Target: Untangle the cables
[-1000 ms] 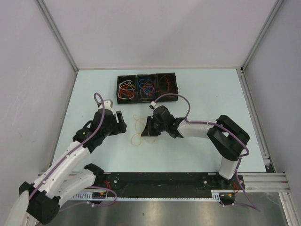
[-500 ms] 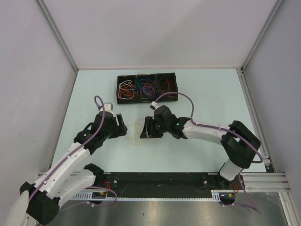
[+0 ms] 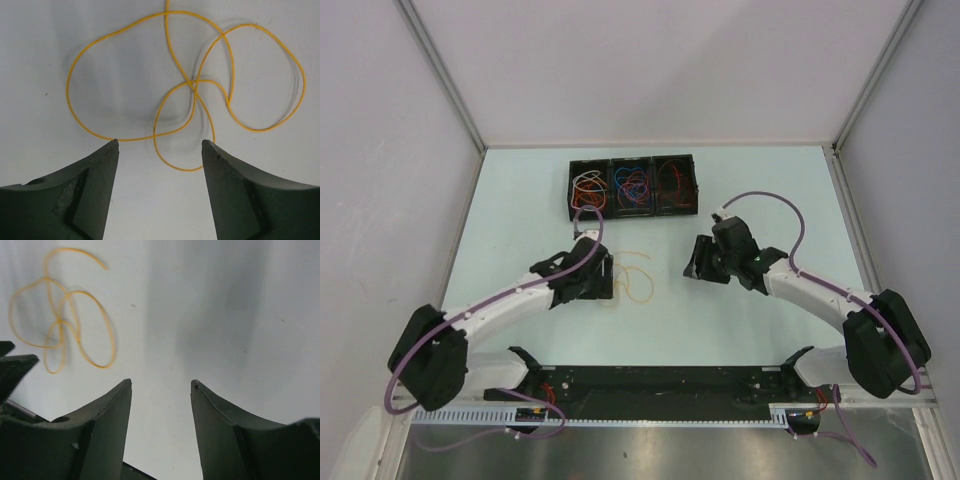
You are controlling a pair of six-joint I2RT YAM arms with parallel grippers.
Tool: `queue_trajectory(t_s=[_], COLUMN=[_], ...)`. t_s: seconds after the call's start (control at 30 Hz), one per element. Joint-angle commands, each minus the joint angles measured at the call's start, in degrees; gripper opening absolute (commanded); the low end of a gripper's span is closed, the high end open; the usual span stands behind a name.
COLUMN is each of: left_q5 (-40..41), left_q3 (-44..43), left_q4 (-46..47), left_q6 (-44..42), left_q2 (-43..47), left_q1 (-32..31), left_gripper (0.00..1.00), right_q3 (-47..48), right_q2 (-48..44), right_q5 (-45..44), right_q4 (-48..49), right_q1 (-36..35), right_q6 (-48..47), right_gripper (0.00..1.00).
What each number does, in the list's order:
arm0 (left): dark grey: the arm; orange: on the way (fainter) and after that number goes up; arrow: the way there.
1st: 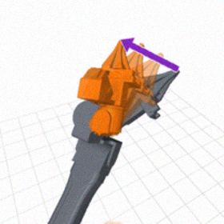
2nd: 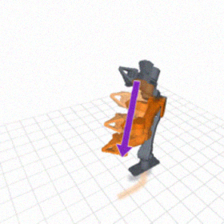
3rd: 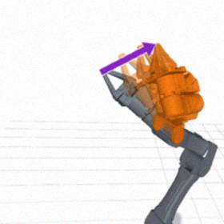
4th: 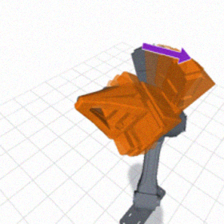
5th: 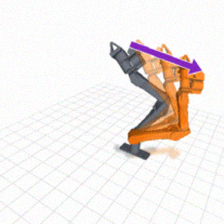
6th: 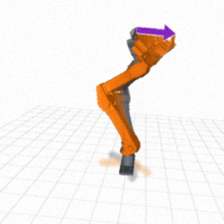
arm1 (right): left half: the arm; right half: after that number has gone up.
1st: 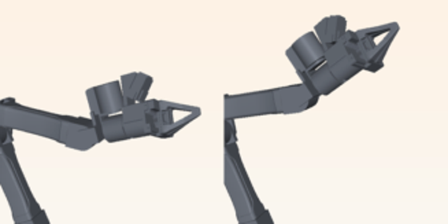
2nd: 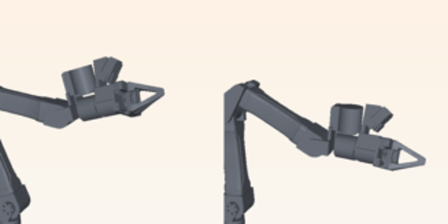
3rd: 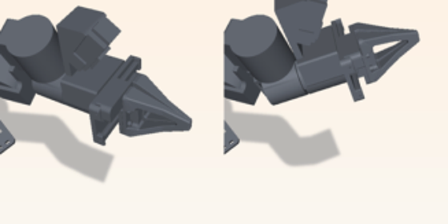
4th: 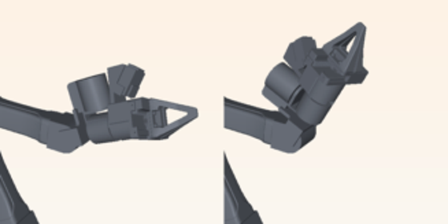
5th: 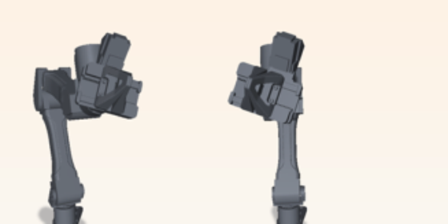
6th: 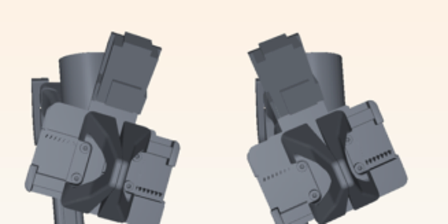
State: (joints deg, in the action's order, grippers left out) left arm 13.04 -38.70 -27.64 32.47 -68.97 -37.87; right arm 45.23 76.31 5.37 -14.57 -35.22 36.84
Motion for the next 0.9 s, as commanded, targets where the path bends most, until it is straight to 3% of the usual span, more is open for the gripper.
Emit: queue_trajectory(t_s=[0.0, 0.27, 0.63, 0.87], left_q5=[4.2, 4.2, 5.6, 4.4], left_q3=[-5.2, -8.8, -11.8, -9.4], left_q4=[4.1, 7.4, 7.2, 9.2], left_q6=[-0.9, -2.1, -3.2, -2.9], left_q2=[-7.1, -14.5, -22.6, -24.0], left_q1=[-2.0, -3.0, -3.2, -3.3], left_gripper=[0.71, 0.68, 0.54, 0.37], right_q3=[-3.1, -5.0, -5.8, -6.1], right_q2=[0.4, 5.4, 7.3, 7.4], right_q5=[2.1, 5.4, 9.3, 10.1], right_q4=[3.0, 8.3, 11.1, 11.9], right_q1=[1.6, 3.7, 6.2, 6.7], right_q6=[-1.4, -2.1, -2.7, -2.7], right_gripper=[0.56, 0.54, 0.54, 0.54])
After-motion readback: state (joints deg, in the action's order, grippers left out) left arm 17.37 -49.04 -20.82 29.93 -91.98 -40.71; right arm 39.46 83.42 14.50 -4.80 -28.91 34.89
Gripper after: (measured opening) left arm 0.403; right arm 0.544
